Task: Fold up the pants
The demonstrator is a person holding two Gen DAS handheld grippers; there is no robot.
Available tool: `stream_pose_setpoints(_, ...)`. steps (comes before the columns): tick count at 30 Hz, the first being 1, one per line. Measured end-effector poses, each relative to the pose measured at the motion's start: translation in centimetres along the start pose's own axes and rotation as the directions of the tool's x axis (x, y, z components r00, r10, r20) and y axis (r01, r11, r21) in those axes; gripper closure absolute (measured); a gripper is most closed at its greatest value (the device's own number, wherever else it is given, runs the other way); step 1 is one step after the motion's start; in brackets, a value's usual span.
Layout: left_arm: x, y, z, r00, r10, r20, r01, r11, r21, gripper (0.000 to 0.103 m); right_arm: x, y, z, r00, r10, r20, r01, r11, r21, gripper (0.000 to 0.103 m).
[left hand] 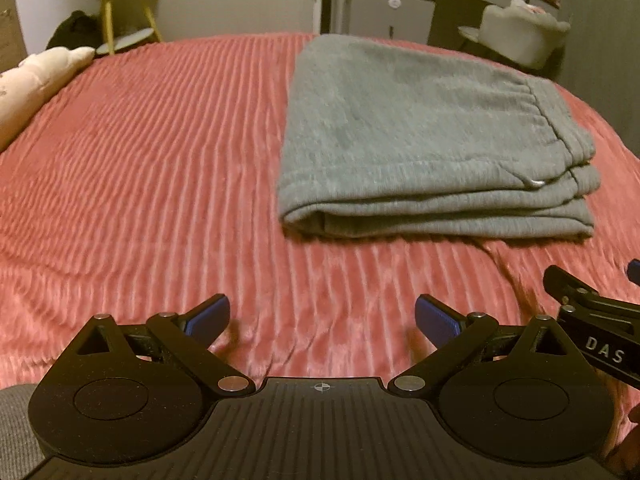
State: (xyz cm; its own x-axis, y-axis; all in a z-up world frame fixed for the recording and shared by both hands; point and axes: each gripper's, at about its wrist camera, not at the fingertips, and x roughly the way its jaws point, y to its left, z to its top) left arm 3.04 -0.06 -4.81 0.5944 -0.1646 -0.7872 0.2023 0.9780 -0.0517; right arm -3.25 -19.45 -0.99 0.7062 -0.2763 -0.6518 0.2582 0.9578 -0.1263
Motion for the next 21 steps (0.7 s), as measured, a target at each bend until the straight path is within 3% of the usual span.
stream_pose_setpoints(21,1.3,-0.8,0.1,1.0,0.03,0.003,-0.03,0.999,0.027,0.001,0.6,0.0,0.2,1.0,0.011,0.024,-0.012,1.0,0.023,0.004)
